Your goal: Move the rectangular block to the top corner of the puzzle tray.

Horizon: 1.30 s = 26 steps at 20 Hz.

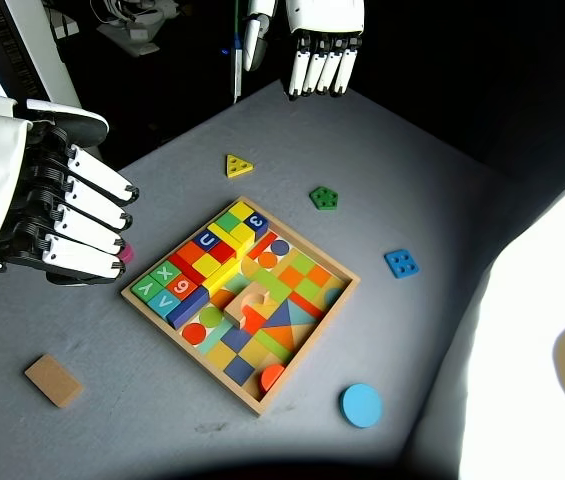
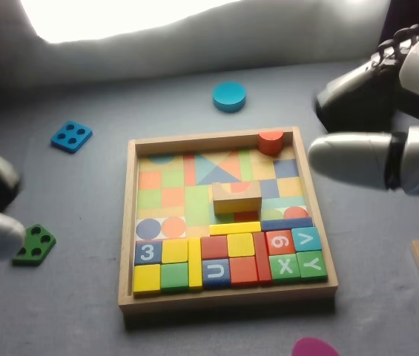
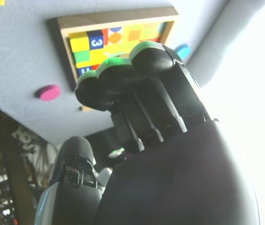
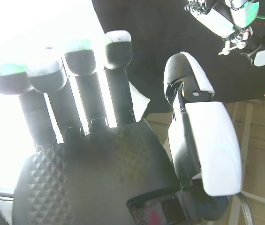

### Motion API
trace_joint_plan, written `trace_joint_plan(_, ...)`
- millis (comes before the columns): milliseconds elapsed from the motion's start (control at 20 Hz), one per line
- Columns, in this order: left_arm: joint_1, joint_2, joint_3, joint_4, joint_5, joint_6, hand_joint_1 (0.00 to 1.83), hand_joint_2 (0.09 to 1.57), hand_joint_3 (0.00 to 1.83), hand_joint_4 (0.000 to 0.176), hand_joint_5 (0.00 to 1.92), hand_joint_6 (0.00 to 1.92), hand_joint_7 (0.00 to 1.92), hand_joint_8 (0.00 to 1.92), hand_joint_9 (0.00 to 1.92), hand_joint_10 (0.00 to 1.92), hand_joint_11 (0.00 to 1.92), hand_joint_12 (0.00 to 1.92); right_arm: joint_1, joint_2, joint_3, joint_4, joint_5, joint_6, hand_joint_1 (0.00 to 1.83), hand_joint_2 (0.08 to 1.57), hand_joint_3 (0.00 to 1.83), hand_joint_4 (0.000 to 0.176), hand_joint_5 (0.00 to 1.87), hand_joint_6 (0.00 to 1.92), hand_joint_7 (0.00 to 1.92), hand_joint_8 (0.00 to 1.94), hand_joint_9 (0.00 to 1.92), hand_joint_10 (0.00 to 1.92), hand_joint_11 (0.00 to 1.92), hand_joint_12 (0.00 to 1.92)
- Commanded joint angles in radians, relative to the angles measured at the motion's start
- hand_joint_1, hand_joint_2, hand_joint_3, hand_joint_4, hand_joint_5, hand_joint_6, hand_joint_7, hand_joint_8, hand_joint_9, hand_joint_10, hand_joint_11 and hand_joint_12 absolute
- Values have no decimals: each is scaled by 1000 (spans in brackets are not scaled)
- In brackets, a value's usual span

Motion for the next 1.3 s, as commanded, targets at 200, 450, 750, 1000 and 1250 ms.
trace_joint_plan(200,-13,6,1,10,86,-3,51,1268,2,28,50,2,71,1,71,4,0,369,15,1,0,16,126,1,0,1142,29,0,87,32,71,12,4,2,0,0)
trace_joint_plan(450,-13,6,-1,10,86,-3,69,1271,0,32,59,8,74,3,66,3,0,306,14,-28,17,85,117,-85,0,1133,21,8,66,20,32,0,0,0,0,0)
trace_joint_plan(750,-13,6,-6,10,86,-3,35,1281,2,38,16,3,22,3,11,1,0,135,38,-155,153,151,-100,-90,0,1149,11,54,574,157,55,3,0,0,0,0)
trace_joint_plan(1000,-15,5,-9,10,86,-3,58,1282,4,33,30,0,20,0,25,0,0,280,28,-228,214,151,-150,-178,0,1142,0,33,749,84,85,0,0,0,0,0)
trace_joint_plan(1250,-18,0,-7,10,86,-3,51,1280,2,39,34,0,49,9,32,6,0,210,6,-258,244,152,-112,-195,0,1142,0,12,718,63,14,0,0,0,0,0)
